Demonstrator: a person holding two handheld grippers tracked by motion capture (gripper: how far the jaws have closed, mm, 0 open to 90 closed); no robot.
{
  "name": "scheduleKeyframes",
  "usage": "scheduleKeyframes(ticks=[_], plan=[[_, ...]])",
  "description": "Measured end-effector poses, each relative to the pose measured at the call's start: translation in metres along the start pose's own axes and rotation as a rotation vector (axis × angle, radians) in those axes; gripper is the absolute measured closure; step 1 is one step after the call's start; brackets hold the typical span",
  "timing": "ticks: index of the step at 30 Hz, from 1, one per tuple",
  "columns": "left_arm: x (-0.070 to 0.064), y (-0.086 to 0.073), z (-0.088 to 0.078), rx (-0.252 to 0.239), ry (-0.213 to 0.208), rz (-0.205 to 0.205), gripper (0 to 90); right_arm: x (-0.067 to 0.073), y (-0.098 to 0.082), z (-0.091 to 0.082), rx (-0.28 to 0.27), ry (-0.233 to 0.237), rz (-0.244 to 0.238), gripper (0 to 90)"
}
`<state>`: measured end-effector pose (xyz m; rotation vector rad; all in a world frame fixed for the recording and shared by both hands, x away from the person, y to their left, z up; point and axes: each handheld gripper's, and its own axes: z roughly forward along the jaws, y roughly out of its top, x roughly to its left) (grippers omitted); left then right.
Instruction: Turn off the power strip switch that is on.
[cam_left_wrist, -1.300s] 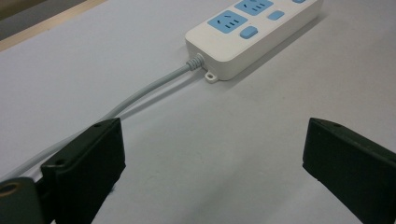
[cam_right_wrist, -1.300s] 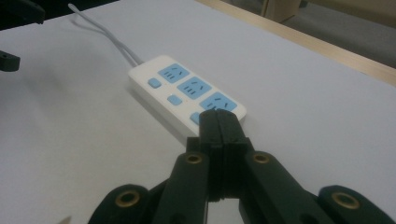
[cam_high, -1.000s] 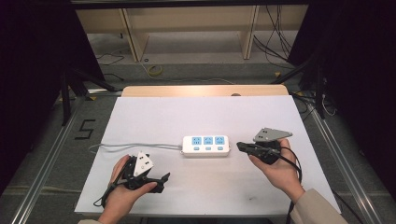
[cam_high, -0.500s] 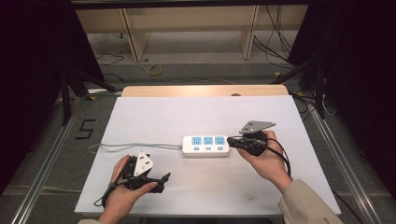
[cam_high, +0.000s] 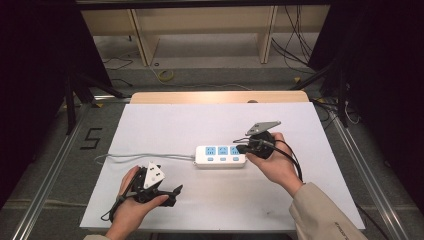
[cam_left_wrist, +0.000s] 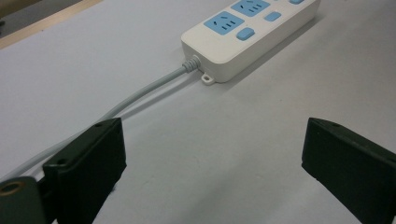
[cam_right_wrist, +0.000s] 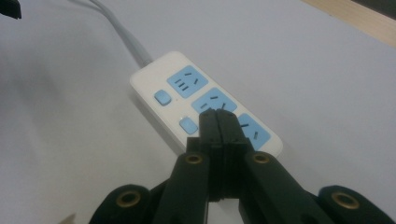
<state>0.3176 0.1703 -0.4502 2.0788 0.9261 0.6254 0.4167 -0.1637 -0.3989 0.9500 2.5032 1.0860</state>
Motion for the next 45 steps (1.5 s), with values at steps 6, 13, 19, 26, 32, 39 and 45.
scheduleKeyframes(ticks=[6, 13, 19, 26, 32, 39, 45], plan=[[0.0, 0.0, 0.0, -0.002, 0.002, -0.001, 5.7, 0.0, 0.006, 0.008, 0.025, -0.001, 0.002, 90.0], [0.0, 0.0, 0.001, -0.005, 0.0, -0.007, 5.7, 0.003, 0.016, 0.018, 0.063, 0.001, -0.002, 90.0], [-0.001, 0.001, 0.001, 0.001, -0.001, -0.002, 5.7, 0.004, 0.025, 0.025, 0.095, 0.001, 0.001, 90.0], [-0.001, 0.0, 0.001, 0.002, -0.002, -0.004, 5.8, 0.005, 0.03, 0.035, 0.123, 0.006, 0.005, 90.0], [0.0, 0.0, 0.002, 0.003, -0.001, -0.007, 5.8, 0.005, 0.031, 0.043, 0.154, 0.012, 0.012, 90.0], [0.0, -0.001, 0.002, 0.003, 0.001, -0.006, 5.9, 0.007, 0.034, 0.049, 0.191, 0.02, 0.029, 90.0], [0.0, -0.001, 0.002, 0.002, 0.002, -0.011, 5.9, 0.009, 0.038, 0.054, 0.217, 0.021, 0.037, 90.0]])
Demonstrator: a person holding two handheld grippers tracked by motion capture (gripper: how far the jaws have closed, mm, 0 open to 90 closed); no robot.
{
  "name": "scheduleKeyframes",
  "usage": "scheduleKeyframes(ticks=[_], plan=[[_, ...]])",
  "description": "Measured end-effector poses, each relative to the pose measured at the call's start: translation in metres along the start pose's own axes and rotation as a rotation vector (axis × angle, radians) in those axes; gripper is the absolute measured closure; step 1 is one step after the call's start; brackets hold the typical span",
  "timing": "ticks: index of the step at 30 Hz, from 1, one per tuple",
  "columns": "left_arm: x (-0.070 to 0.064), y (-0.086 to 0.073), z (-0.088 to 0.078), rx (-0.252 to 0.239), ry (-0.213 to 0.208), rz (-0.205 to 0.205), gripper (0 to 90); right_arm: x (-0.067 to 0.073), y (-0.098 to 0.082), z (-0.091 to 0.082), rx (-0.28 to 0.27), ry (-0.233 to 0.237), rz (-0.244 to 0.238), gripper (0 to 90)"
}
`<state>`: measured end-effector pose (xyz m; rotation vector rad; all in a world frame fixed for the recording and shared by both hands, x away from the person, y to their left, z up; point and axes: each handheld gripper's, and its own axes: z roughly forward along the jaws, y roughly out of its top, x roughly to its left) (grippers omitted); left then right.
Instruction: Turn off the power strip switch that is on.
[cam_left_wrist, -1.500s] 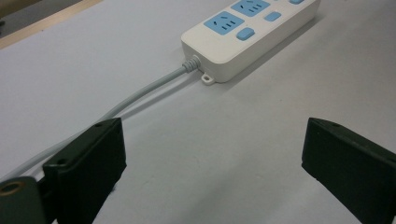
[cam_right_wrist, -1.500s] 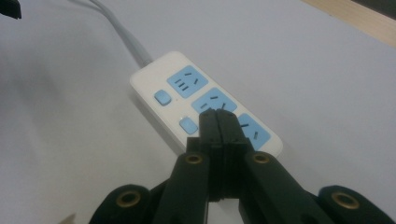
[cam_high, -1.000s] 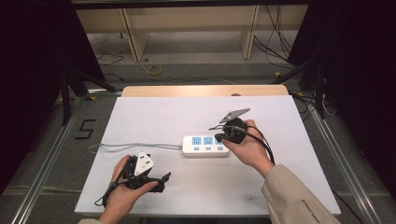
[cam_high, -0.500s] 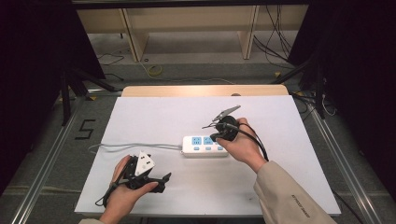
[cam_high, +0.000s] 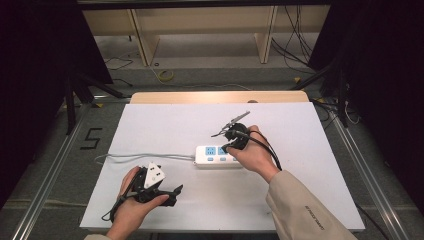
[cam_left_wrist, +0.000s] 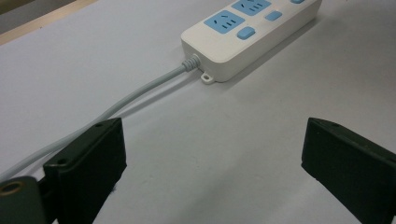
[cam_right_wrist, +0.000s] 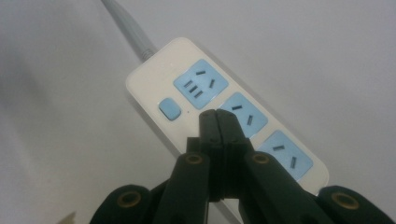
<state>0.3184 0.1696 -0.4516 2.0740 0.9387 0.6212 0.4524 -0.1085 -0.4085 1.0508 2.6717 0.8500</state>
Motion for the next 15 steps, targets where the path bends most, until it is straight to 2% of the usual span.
scheduleKeyframes(ticks=[15], plan=[[0.0, 0.0004, 0.0002, 0.003, -0.002, 0.008, 6.0, 0.0, 0.0072, 0.0092, 0.061, 0.0, 0.033, 90.0]])
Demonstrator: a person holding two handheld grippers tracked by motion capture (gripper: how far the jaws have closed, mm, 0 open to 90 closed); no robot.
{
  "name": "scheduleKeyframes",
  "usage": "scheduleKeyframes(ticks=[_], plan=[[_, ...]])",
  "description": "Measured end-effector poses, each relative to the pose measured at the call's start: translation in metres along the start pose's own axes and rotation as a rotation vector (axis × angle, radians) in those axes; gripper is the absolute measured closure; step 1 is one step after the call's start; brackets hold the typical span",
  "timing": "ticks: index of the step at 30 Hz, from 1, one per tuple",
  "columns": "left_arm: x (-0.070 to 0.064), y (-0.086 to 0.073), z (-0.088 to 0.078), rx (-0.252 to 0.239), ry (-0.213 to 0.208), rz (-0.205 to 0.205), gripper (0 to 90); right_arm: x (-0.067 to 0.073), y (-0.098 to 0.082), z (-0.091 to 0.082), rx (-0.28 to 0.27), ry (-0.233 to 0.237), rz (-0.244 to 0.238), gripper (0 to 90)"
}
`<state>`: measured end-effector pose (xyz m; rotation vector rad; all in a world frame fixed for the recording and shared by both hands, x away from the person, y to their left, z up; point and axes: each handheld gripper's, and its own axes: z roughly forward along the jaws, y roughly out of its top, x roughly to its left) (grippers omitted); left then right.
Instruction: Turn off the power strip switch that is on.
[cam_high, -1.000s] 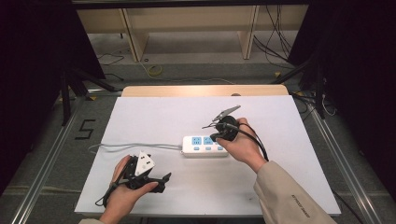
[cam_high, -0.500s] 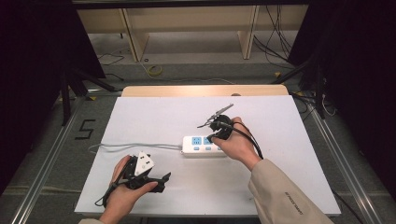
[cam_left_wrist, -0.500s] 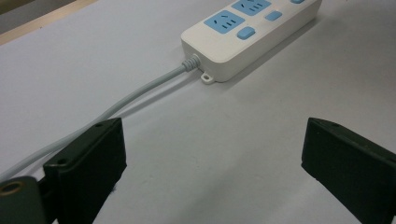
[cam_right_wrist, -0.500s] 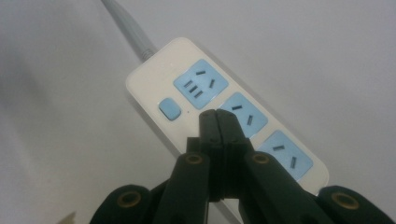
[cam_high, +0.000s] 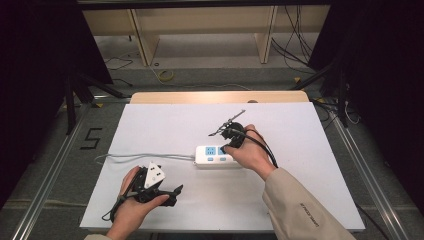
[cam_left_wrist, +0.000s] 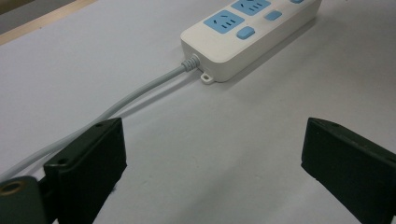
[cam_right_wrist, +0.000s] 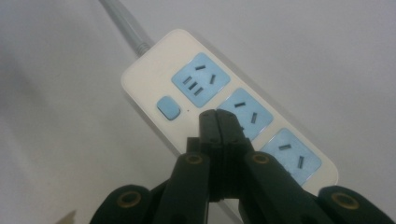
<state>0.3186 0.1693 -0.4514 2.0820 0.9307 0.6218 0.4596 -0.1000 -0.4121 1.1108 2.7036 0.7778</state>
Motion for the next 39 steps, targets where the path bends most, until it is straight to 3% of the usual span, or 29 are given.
scheduleKeyframes(ticks=[23, 39], plan=[[-0.001, -0.001, 0.001, -0.001, -0.003, -0.001, 6.0, 0.004, 0.01, 0.017, 0.074, -0.012, 0.029, 90.0], [-0.001, 0.0, 0.001, 0.007, -0.004, 0.009, 6.0, 0.004, 0.011, 0.024, 0.126, -0.016, 0.084, 90.0]])
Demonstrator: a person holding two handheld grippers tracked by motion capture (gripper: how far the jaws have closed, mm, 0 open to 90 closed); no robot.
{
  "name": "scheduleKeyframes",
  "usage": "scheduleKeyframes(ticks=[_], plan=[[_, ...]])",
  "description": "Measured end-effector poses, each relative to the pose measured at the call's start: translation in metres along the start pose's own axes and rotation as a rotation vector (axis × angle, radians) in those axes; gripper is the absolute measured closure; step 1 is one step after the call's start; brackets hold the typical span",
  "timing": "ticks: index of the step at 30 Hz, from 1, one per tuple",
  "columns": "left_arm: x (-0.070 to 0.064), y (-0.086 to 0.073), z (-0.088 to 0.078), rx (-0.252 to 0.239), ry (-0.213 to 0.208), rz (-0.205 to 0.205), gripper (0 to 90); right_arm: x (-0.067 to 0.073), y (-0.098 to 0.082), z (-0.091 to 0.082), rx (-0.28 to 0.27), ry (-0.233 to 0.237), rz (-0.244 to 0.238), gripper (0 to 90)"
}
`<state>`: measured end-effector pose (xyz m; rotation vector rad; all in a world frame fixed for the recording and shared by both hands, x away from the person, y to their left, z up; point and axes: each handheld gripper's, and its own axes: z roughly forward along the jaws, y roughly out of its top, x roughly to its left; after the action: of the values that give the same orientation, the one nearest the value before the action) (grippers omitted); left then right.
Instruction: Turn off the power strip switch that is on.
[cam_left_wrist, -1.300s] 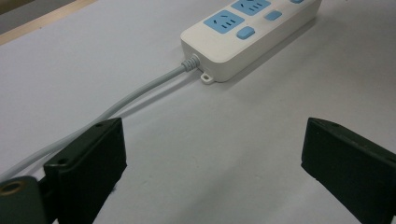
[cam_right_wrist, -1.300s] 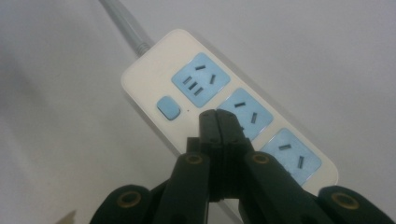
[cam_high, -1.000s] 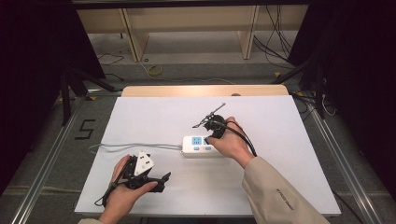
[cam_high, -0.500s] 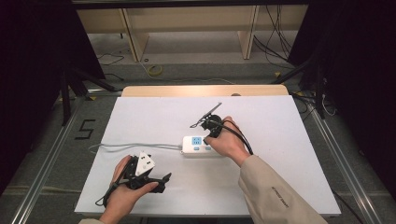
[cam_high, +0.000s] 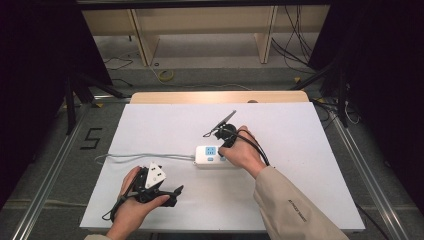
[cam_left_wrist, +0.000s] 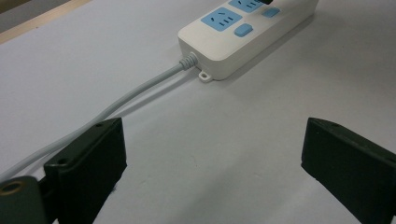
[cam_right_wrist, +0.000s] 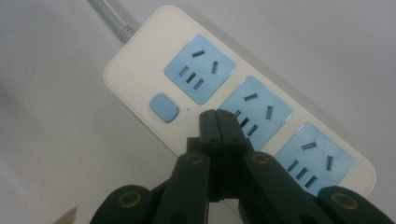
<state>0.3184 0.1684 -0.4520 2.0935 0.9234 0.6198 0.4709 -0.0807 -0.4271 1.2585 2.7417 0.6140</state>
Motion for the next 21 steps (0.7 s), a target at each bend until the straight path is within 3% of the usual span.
scheduleKeyframes(ticks=[7, 21], plan=[[0.0003, -0.0001, 0.0003, -0.004, 0.002, -0.003, 6.0, 0.0006, 0.0003, 0.0041, 0.057, 0.004, 0.017, 90.0], [0.0005, 0.0002, -0.0001, -0.004, 0.003, 0.002, 6.0, -0.0006, 0.0012, 0.0051, 0.078, -0.013, 0.021, 90.0]])
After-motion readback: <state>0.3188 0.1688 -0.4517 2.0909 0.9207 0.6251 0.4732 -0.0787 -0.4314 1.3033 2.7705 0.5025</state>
